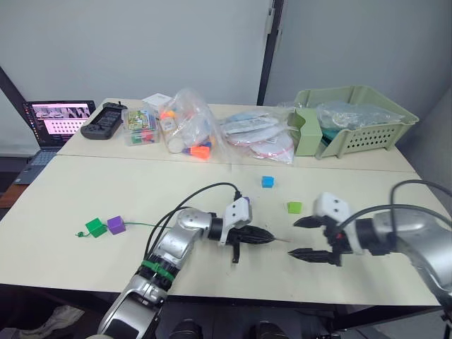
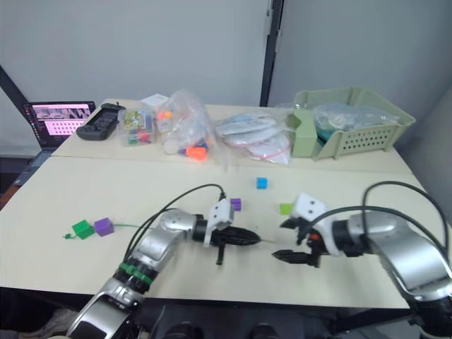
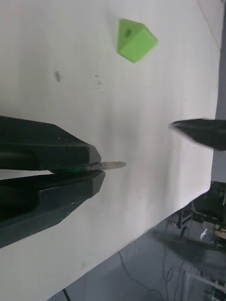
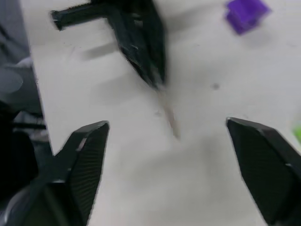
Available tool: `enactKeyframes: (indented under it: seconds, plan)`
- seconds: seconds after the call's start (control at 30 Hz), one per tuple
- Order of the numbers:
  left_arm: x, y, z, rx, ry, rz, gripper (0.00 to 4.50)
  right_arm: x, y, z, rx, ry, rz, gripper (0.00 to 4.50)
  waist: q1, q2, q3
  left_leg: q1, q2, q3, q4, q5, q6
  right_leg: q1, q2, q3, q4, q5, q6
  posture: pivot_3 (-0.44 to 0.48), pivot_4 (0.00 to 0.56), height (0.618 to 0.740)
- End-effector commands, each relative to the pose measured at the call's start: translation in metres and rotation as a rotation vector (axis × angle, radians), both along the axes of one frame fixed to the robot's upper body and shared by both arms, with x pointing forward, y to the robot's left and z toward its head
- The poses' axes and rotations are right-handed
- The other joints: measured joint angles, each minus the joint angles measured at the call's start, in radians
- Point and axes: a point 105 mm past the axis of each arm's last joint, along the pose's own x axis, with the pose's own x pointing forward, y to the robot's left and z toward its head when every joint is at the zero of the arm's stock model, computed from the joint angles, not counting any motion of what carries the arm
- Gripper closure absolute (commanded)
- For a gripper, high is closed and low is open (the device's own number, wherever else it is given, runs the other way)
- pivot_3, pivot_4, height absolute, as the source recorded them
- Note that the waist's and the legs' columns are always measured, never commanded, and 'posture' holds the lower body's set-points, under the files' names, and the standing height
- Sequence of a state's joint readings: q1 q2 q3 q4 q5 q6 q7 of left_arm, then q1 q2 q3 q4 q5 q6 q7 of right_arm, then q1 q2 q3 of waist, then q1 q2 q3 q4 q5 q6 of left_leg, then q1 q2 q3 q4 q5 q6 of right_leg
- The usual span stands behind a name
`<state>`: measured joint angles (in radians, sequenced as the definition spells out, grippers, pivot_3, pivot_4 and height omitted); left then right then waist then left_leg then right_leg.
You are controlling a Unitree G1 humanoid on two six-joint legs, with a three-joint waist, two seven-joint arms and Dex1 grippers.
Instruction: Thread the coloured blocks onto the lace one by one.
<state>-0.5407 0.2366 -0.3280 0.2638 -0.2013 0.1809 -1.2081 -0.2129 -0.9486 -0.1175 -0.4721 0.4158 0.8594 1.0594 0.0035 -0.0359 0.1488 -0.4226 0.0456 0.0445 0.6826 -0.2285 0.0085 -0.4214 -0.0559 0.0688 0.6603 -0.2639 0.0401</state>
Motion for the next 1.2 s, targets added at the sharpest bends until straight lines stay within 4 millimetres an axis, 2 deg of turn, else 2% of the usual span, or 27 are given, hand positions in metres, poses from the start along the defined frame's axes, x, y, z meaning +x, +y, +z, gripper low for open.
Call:
enactKeyframes:
  seconds: [0.03, 0.17, 0.3, 0.43, 0.63, 0.77, 0.87, 1.07, 1.2]
  plan:
    - [-0.002, 0.0, 0.015, -0.051, -0.038, 0.009, 4.5, 0.01, -0.011, 0.015, 0.035, -0.123, -0.074, 0.03, -0.002, 0.0, 0.0, 0.0, 0.0, 0.0, 0.0, 0.0, 0.0, 0.0, 0.0, 0.0, 0.0, 0.0, 0.0, 0.0, 0.15, 0.732]
    - [-0.002, 0.011, 0.013, -0.048, -0.029, 0.063, 4.5, 0.036, -0.019, 0.008, 0.11, -0.206, -0.213, 0.03, -0.006, 0.0, 0.0, 0.001, 0.0, 0.0, 0.0, 0.0, 0.0, 0.001, 0.0, 0.0, 0.0, 0.0, 0.0, 0.0, 0.15, 0.732]
    - [-0.001, 0.015, 0.014, -0.044, -0.031, 0.078, 4.5, 0.046, -0.016, -0.006, -0.025, -0.208, -0.121, 0.03, -0.011, 0.0, 0.0, 0.001, -0.001, 0.0, 0.0, 0.0, 0.0, 0.0, 0.0, 0.001, 0.001, 0.0, 0.0, 0.0, 0.15, 0.732]
    - [0.002, 0.016, 0.015, -0.042, -0.038, 0.098, 4.5, 0.067, -0.019, -0.009, -0.092, -0.2, -0.071, 0.03, -0.016, 0.0, 0.0, 0.001, -0.001, 0.0, 0.0, 0.0, 0.0, 0.001, 0.0, 0.001, 0.0, 0.0, 0.0, 0.0, 0.15, 0.732]
    - [0.0, 0.016, 0.014, -0.041, -0.045, 0.114, 4.5, 0.087, -0.023, -0.016, -0.177, -0.151, 0.015, 0.03, -0.015, 0.0, 0.0, 0.001, -0.001, 0.0, -0.001, 0.0, 0.0, 0.0, 0.0, 0.0, -0.001, 0.0, 0.0, 0.0, 0.15, 0.732]
    - [0.0, 0.016, 0.014, -0.042, -0.052, 0.127, 4.5, 0.1, -0.023, -0.01, -0.096, -0.113, -0.045, 0.03, -0.016, 0.0, 0.0, 0.001, 0.0, 0.001, -0.002, 0.0, 0.0, 0.0, 0.0, 0.0, -0.002, 0.0, 0.0, 0.0, 0.15, 0.732]
    - [0.001, 0.019, 0.014, -0.039, -0.054, 0.145, 4.5, 0.099, -0.016, -0.004, 0.027, -0.094, -0.097, 0.03, -0.015, 0.0, 0.0, 0.001, 0.0, 0.001, -0.002, 0.0, 0.0, 0.0, 0.0, 0.0, -0.001, 0.0, 0.0, 0.0, 0.15, 0.732]
    - [0.0, 0.018, 0.015, -0.048, -0.052, 0.148, 4.5, 0.083, -0.014, -0.011, 0.14, -0.158, -0.254, 0.03, -0.002, 0.001, 0.0, 0.0, -0.001, -0.001, -0.002, 0.0, 0.0, 0.0, -0.001, 0.0, 0.001, 0.0, 0.0, 0.0, 0.15, 0.732]
    - [-0.001, 0.015, 0.015, -0.048, -0.047, 0.133, 4.5, 0.08, -0.014, -0.014, 0.216, -0.227, -0.417, 0.03, -0.003, 0.001, 0.0, 0.0, -0.001, 0.0, -0.002, 0.0, 0.0, 0.0, -0.002, 0.0, 0.0, 0.0, 0.0, 0.0, 0.15, 0.732]
